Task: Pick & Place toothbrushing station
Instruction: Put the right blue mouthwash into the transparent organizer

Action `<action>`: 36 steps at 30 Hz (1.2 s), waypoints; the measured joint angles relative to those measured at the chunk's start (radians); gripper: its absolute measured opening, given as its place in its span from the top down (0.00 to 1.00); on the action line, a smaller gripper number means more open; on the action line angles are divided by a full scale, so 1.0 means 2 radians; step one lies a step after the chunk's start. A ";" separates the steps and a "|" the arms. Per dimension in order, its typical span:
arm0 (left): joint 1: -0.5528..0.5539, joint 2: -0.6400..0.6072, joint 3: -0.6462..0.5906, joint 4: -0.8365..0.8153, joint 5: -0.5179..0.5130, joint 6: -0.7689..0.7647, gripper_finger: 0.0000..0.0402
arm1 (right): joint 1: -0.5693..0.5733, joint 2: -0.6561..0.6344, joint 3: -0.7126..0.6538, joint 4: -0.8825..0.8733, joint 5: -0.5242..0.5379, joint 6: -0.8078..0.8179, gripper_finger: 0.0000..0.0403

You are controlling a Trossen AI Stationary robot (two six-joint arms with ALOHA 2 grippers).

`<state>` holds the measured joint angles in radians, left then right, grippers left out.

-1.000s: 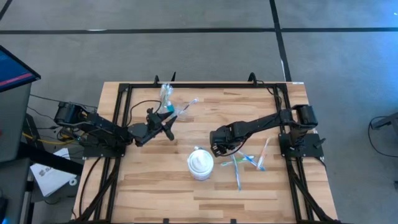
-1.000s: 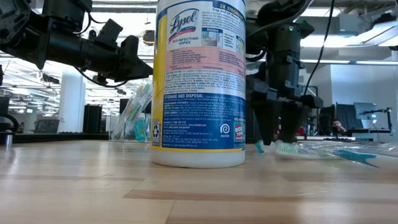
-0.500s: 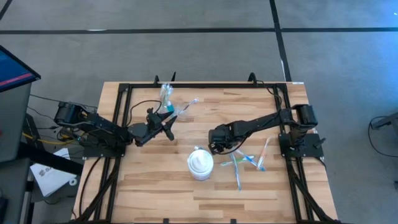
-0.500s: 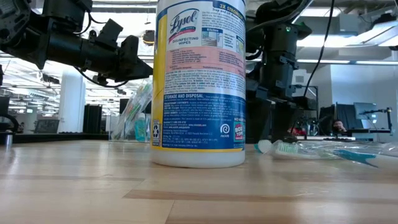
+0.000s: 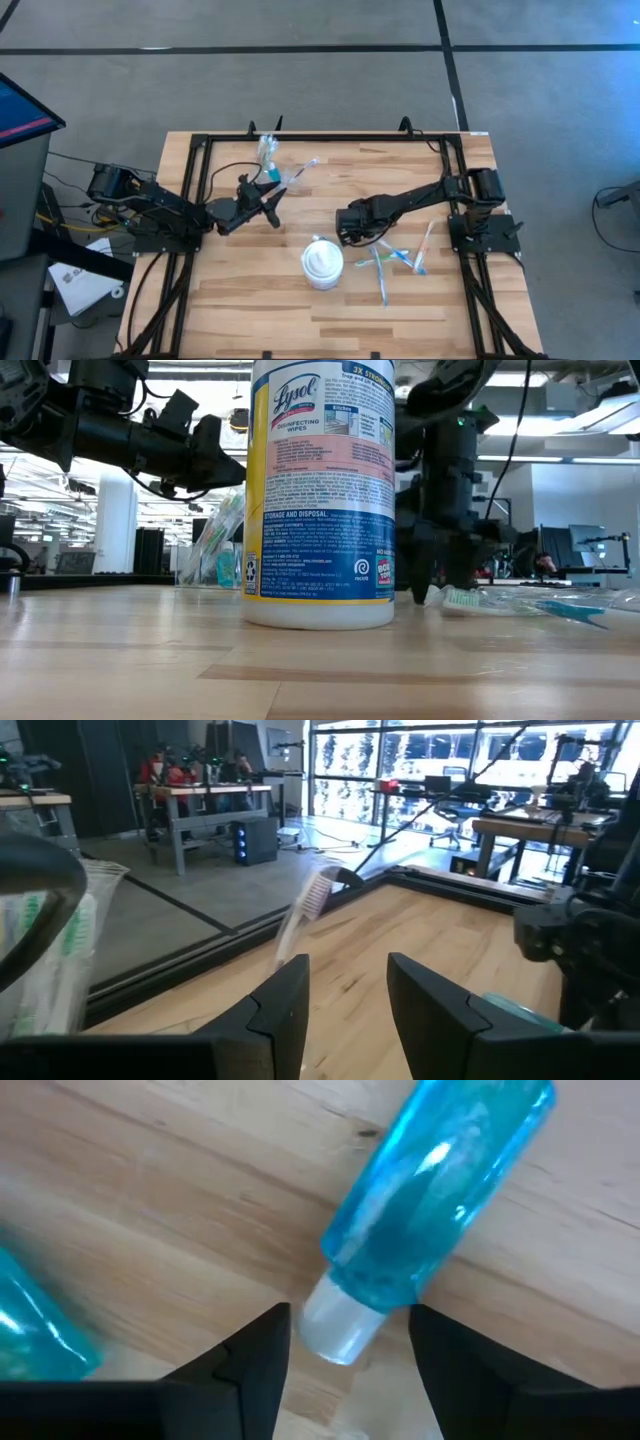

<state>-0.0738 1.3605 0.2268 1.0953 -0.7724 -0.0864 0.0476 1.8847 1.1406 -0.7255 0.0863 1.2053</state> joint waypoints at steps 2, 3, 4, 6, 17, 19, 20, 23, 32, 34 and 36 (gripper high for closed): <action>0.000 0.000 0.000 -0.001 0.002 0.000 0.67 | -0.003 0.013 0.003 -0.002 -0.003 0.000 0.52; 0.000 0.000 0.000 -0.001 0.002 0.000 0.67 | -0.004 0.017 0.003 -0.001 -0.003 -0.002 0.53; 0.000 0.000 0.000 -0.001 0.002 0.000 0.67 | -0.005 0.022 0.005 -0.004 -0.003 -0.004 0.53; 0.000 0.000 0.000 -0.002 0.002 0.000 0.67 | -0.006 0.024 0.005 -0.005 -0.001 -0.004 0.55; 0.000 0.000 0.000 -0.004 0.002 0.000 0.67 | -0.011 0.004 0.000 -0.001 0.020 0.017 0.64; 0.000 0.000 0.000 -0.004 0.002 0.000 0.67 | -0.011 0.004 0.000 -0.002 0.021 0.019 0.67; 0.000 0.000 0.000 -0.005 0.002 0.000 0.67 | -0.011 0.004 0.000 -0.003 0.021 0.019 0.68; 0.000 0.000 0.000 -0.006 0.002 0.000 0.67 | -0.011 0.003 0.000 -0.003 0.021 0.017 0.74; 0.000 0.000 0.000 -0.006 0.002 0.000 0.67 | -0.012 0.003 0.001 -0.011 0.019 -0.020 0.79; 0.000 0.000 0.000 -0.006 0.002 0.000 0.67 | -0.013 0.004 0.006 -0.019 0.018 -0.035 0.79; 0.000 0.000 0.000 -0.006 0.002 0.000 0.67 | -0.013 0.005 0.013 -0.036 0.019 -0.053 0.79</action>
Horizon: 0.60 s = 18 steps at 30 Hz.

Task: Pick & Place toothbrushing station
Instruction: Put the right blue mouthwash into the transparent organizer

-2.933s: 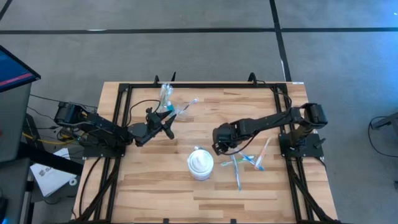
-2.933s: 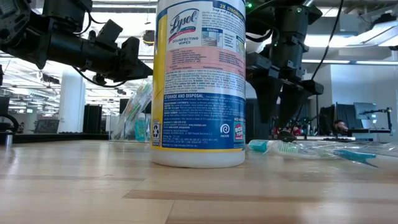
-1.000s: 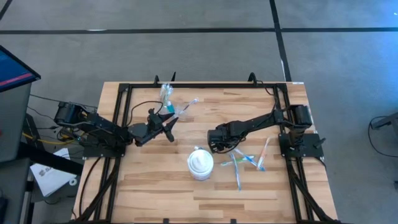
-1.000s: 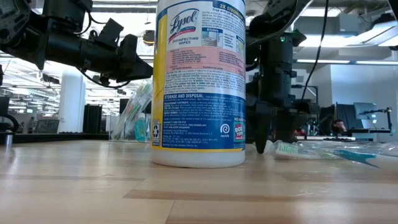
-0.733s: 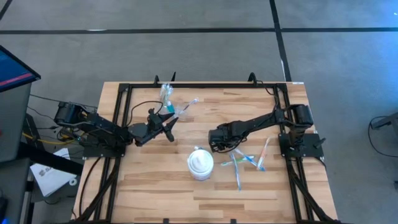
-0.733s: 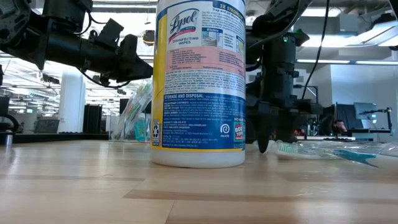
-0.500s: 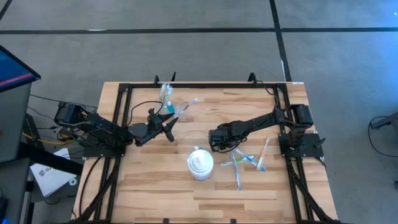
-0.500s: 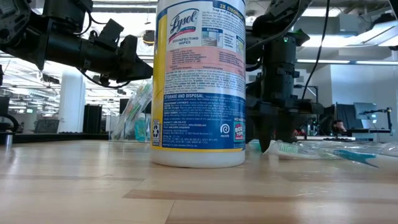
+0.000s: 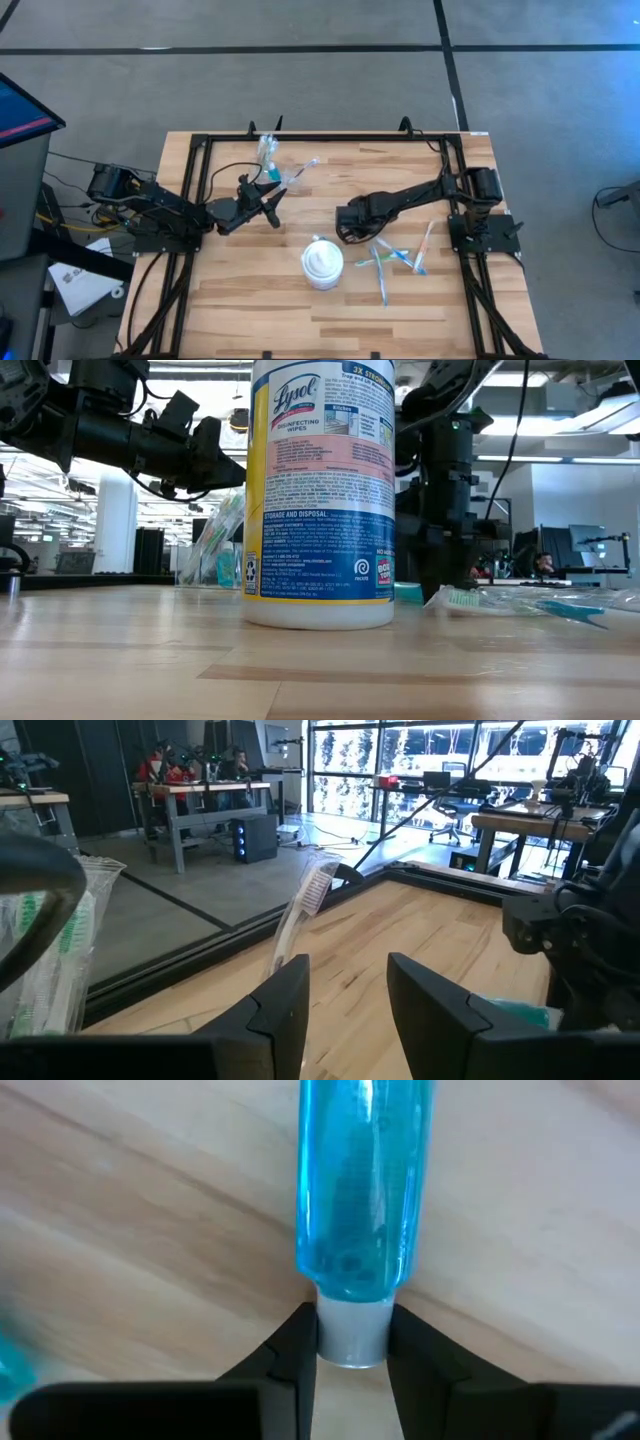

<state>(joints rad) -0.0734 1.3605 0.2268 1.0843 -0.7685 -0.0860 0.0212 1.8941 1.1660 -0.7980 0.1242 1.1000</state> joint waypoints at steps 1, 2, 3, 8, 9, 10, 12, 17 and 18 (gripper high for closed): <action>0.000 0.000 0.000 0.000 0.000 0.000 0.67 | 0.000 0.000 0.003 -0.009 0.000 -0.009 0.79; 0.000 0.000 0.000 0.000 0.000 0.000 0.67 | 0.000 0.000 0.006 -0.013 -0.002 -0.019 0.79; 0.000 0.000 0.000 0.000 0.000 0.000 0.67 | 0.000 0.000 0.010 -0.015 -0.002 -0.027 0.79; 0.000 0.000 0.000 0.000 0.004 0.000 0.67 | 0.001 0.000 0.039 -0.066 -0.004 -0.081 0.79; 0.000 0.000 0.000 0.000 0.010 0.000 0.67 | 0.001 0.000 0.047 -0.076 -0.004 -0.093 0.79; 0.000 0.000 0.000 0.000 0.018 0.000 0.67 | 0.000 0.000 0.055 -0.088 -0.002 -0.105 0.79; 0.000 0.000 0.000 0.003 0.035 0.000 0.67 | -0.002 0.000 0.071 -0.113 0.009 -0.127 0.79; 0.000 0.000 0.000 0.009 0.055 0.000 0.67 | -0.003 -0.001 0.125 -0.183 0.043 -0.184 0.79; 0.000 0.000 0.000 0.010 0.057 0.000 0.67 | -0.002 -0.001 0.136 -0.194 0.051 -0.195 0.79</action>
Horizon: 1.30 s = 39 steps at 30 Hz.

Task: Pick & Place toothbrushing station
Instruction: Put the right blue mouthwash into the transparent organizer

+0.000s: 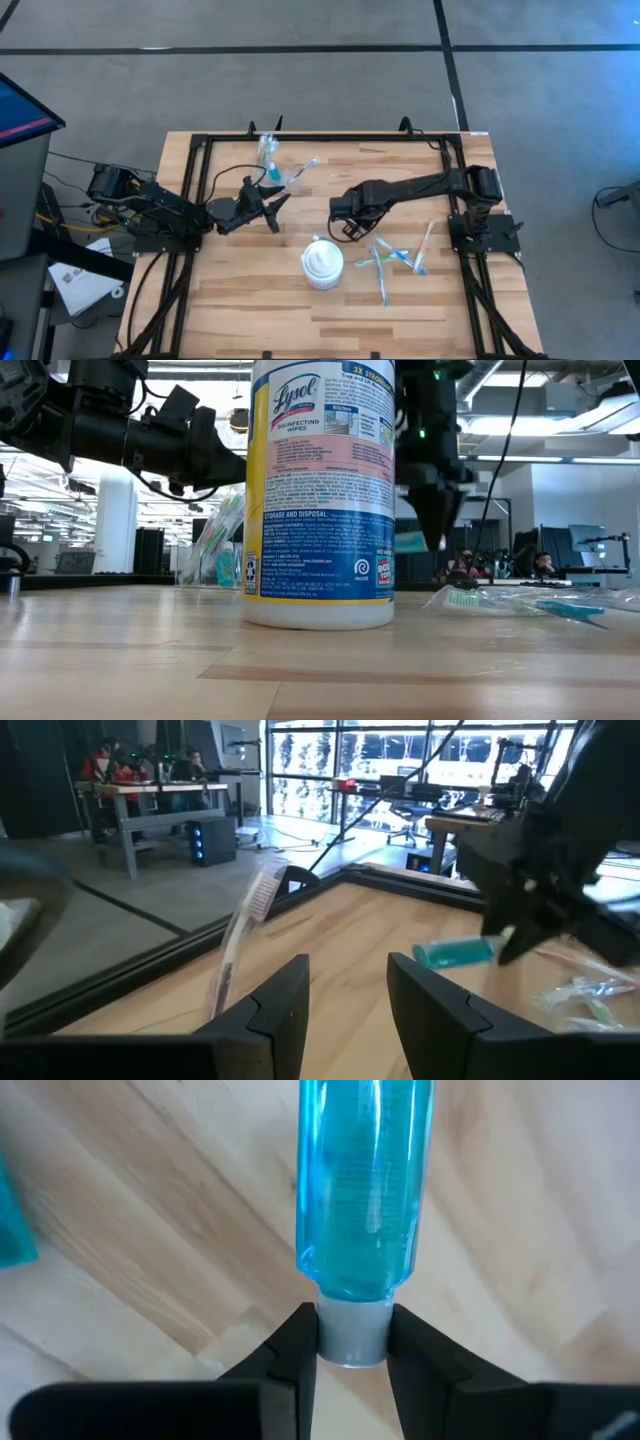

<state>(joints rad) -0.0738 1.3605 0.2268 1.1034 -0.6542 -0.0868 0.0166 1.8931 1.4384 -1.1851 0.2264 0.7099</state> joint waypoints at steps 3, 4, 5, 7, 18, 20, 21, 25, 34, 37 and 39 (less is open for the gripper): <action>0.000 0.000 0.000 0.002 0.004 0.000 0.67 | 0.000 0.000 0.033 -0.029 0.022 -0.034 0.79; 0.000 0.000 0.000 0.002 0.005 -0.002 0.67 | 0.000 0.000 0.045 -0.040 0.028 -0.045 0.79; 0.000 0.000 0.000 0.003 0.007 -0.003 0.67 | 0.000 0.000 0.057 -0.050 0.034 -0.055 0.79; 0.000 0.000 0.000 0.005 0.013 -0.004 0.67 | 0.000 -0.001 0.079 -0.064 0.049 -0.074 0.79; 0.001 0.000 0.000 0.030 0.070 -0.068 0.67 | 0.012 -0.001 0.171 -0.104 0.084 -0.199 0.79; 0.001 0.000 0.000 0.040 0.077 -0.079 0.67 | 0.017 -0.001 0.184 -0.110 0.088 -0.229 0.79; 0.001 0.000 0.000 0.045 0.082 -0.082 0.67 | 0.019 -0.001 0.191 -0.114 0.090 -0.246 0.79; 0.002 0.000 0.000 0.068 0.095 -0.104 0.67 | 0.032 -0.001 0.214 -0.123 0.117 -0.291 0.79; 0.060 0.000 0.026 0.079 0.230 -0.215 0.67 | 0.063 -0.002 0.261 -0.124 0.169 -0.395 0.79; 0.089 0.000 0.037 0.078 0.303 -0.267 0.67 | 0.073 -0.002 0.267 -0.124 0.182 -0.420 0.79; 0.107 0.000 0.042 0.078 0.348 -0.302 0.67 | 0.078 -0.002 0.269 -0.124 0.193 -0.430 0.79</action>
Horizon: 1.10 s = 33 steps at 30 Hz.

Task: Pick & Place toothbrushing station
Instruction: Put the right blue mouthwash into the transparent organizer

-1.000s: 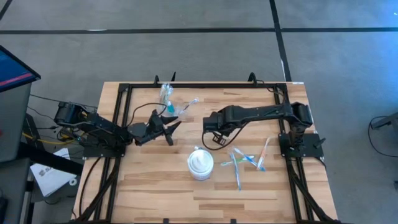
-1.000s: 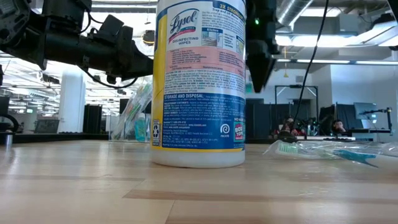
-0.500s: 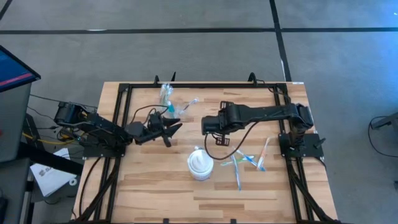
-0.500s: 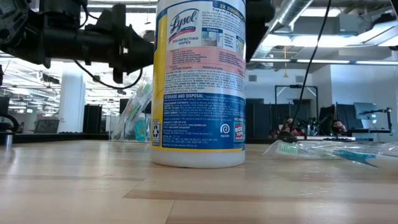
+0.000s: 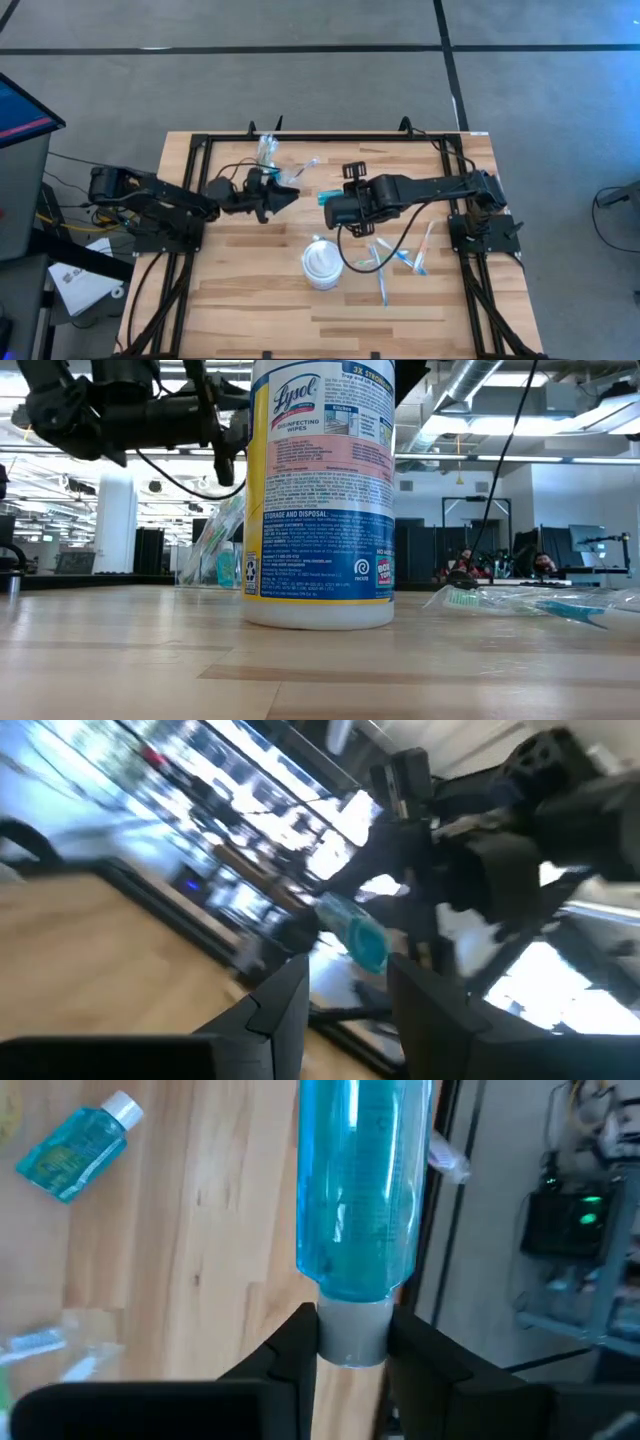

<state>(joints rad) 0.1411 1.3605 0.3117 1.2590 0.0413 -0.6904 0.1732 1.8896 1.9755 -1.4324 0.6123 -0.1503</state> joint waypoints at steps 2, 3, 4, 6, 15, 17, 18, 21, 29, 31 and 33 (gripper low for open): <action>0.018 0.000 0.003 -0.001 0.041 -0.034 0.67 | 0.005 0.000 0.000 0.000 0.010 -0.008 0.79; 0.026 0.000 0.005 -0.001 0.061 -0.052 0.67 | 0.008 0.000 0.000 0.000 0.012 -0.009 0.79; 0.035 0.000 0.007 -0.001 0.082 -0.067 0.67 | 0.010 0.000 0.000 0.000 0.012 -0.012 0.79; 0.053 0.000 0.012 -0.001 0.120 -0.095 0.67 | 0.016 0.000 0.000 0.002 0.014 -0.023 0.79; 0.111 0.000 0.059 -0.057 0.254 -0.190 0.67 | 0.034 0.000 0.000 0.029 0.035 -0.071 0.79; 0.111 0.000 0.076 -0.084 0.274 -0.196 0.67 | 0.035 0.000 0.000 0.038 0.035 -0.083 0.79; 0.111 0.000 0.085 -0.096 0.284 -0.196 0.67 | 0.034 0.001 0.000 0.045 0.035 -0.089 0.79; 0.110 0.000 0.108 -0.126 0.308 -0.197 0.67 | 0.034 0.007 0.000 0.053 0.039 -0.101 0.79; 0.110 0.000 0.136 -0.196 0.345 -0.236 0.67 | 0.037 0.017 -0.001 0.060 0.058 -0.125 0.79; 0.112 0.000 0.141 -0.224 0.350 -0.237 0.67 | 0.039 0.014 0.001 0.067 0.058 -0.133 0.79; 0.116 0.000 0.147 -0.244 0.350 -0.239 0.67 | 0.041 0.015 0.001 0.071 0.061 -0.139 0.79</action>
<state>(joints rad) 0.3735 1.3602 0.6063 0.7718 0.7418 -1.1676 0.2559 1.9205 1.9765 -1.2907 0.7352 -0.4287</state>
